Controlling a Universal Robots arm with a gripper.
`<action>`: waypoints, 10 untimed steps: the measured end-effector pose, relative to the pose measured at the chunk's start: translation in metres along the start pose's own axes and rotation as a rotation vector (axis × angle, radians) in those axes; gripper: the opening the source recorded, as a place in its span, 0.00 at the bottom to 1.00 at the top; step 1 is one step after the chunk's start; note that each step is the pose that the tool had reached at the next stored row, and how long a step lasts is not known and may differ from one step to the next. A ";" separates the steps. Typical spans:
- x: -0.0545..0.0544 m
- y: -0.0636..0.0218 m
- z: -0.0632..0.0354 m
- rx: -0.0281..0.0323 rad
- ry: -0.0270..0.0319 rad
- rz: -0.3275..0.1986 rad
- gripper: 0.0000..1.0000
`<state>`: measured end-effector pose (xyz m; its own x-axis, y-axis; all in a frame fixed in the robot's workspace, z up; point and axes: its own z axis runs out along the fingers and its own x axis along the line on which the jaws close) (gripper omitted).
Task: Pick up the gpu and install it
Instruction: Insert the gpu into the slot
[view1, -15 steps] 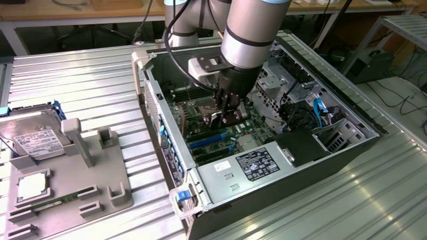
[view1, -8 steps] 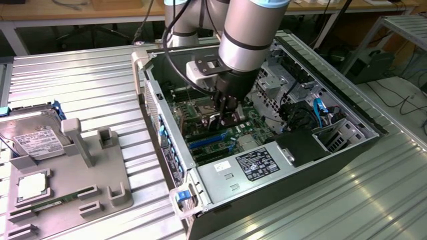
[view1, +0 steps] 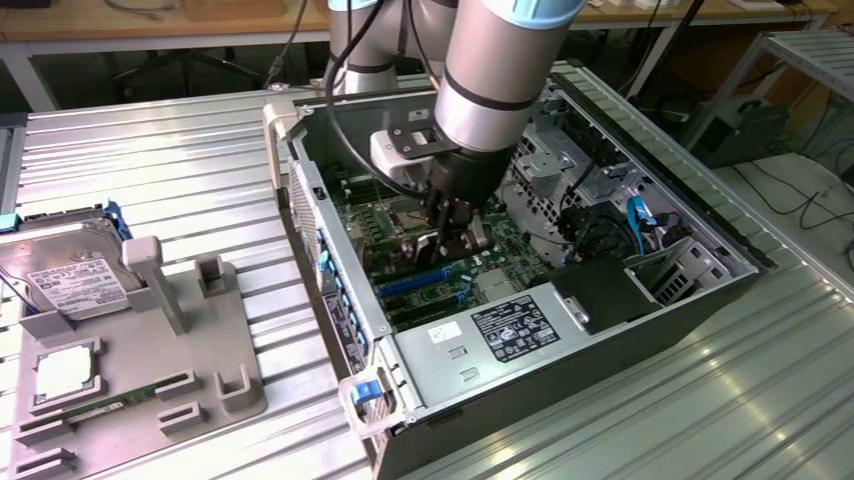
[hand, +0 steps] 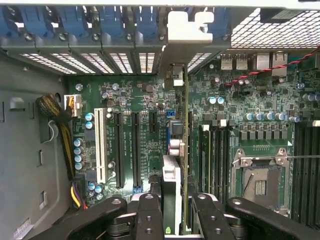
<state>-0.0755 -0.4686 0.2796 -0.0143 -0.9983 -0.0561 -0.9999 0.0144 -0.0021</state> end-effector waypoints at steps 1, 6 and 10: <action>0.000 0.0003 0.0011 -0.0001 0.0000 0.000 0.28; 0.001 0.0006 0.0052 -0.0010 -0.0001 0.000 0.28; 0.001 0.0018 0.0098 -0.0035 0.0001 0.000 0.28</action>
<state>-0.0773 -0.4693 0.2698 -0.0144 -0.9983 -0.0560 -0.9999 0.0143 0.0014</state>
